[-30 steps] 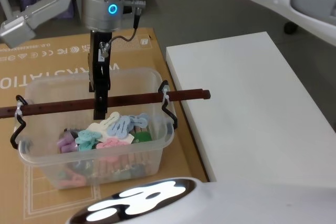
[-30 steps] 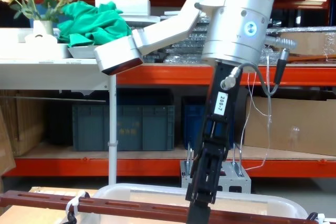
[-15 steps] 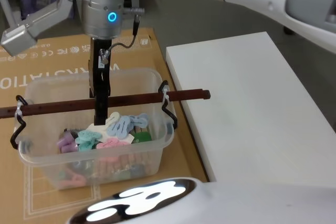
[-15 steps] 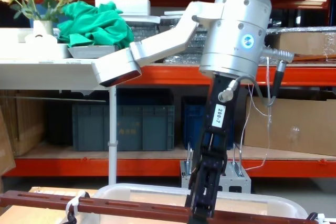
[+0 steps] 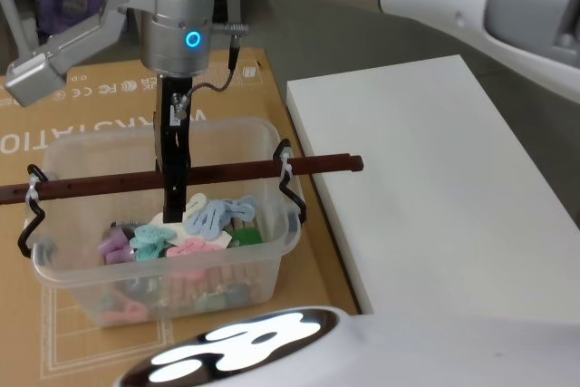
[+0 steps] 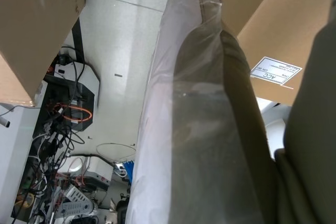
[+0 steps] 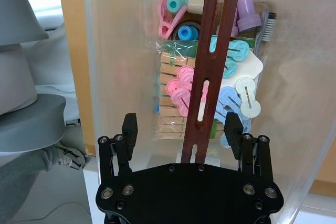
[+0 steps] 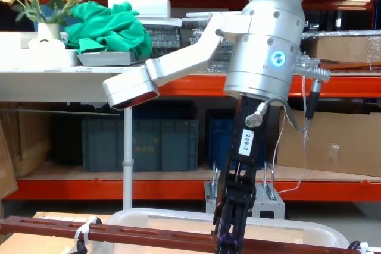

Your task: Use one hand to grasp the basket and place it at the designated location.

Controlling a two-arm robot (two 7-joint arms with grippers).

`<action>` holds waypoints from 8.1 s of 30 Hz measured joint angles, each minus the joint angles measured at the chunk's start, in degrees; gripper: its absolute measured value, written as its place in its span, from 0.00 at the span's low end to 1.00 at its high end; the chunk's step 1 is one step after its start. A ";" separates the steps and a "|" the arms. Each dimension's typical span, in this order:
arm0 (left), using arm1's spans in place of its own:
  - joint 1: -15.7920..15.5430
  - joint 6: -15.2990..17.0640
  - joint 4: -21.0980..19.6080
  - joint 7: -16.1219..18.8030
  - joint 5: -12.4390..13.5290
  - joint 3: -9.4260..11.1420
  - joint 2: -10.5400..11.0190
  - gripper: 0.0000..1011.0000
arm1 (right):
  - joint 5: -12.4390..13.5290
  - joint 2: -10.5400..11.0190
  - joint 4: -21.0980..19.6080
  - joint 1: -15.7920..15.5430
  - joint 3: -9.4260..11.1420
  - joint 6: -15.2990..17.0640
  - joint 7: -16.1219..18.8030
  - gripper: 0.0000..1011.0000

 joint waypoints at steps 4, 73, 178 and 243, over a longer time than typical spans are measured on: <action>0.00 0.00 0.00 0.00 0.00 0.00 0.00 0.00 | -0.08 -0.09 0.30 -0.29 -0.04 -0.17 -0.07 0.99; 0.00 0.00 -0.01 0.00 0.00 0.00 0.00 0.00 | 0.04 -0.54 1.55 -0.86 0.04 -0.39 0.25 0.24; 0.00 0.00 -0.02 0.00 -0.01 0.00 0.00 0.00 | -7.51 40.40 -37.49 1.24 14.80 41.27 -6.32 0.24; 0.00 0.00 0.02 0.00 0.00 0.00 0.00 0.00 | -4.83 66.33 -53.54 -13.89 22.92 62.30 -14.57 0.24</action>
